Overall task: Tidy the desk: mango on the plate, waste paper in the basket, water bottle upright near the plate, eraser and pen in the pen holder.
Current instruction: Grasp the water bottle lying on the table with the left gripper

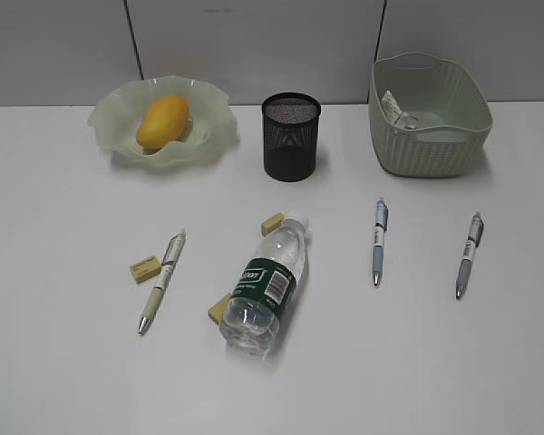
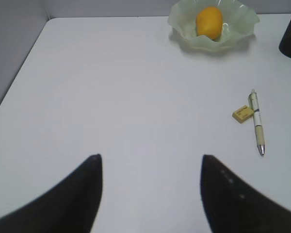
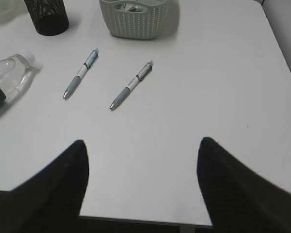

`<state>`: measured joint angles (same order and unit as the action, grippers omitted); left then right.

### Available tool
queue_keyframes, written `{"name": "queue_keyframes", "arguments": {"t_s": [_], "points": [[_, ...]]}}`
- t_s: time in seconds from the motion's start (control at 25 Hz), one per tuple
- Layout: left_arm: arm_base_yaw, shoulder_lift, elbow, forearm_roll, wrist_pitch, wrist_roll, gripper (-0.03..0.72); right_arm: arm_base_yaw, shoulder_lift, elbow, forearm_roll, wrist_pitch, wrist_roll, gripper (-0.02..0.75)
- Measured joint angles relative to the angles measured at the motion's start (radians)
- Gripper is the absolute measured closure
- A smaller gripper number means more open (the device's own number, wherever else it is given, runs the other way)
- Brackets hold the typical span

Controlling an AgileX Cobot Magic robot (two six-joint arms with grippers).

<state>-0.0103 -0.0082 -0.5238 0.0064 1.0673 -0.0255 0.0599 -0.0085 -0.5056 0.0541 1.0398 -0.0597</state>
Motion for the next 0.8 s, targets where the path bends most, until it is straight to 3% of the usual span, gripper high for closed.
{"name": "queue_keyframes", "arguments": {"t_s": [0.08,0.16,0.48,0.8], "points": [[0.0,0.0,0.0,0.0,0.0,0.0,0.083,0.0,0.0,0.0,0.0,0.0,0.0,0.188],[0.0,0.0,0.0,0.0,0.0,0.0,0.054,0.0,0.0,0.0,0.0,0.0,0.0,0.188],[0.0,0.0,0.0,0.0,0.0,0.0,0.174,0.0,0.0,0.0,0.0,0.0,0.0,0.188],[0.0,0.029,0.0,0.002,0.002,0.0,0.189,0.0,0.0,0.0,-0.001,0.0,0.0,0.188]]}}
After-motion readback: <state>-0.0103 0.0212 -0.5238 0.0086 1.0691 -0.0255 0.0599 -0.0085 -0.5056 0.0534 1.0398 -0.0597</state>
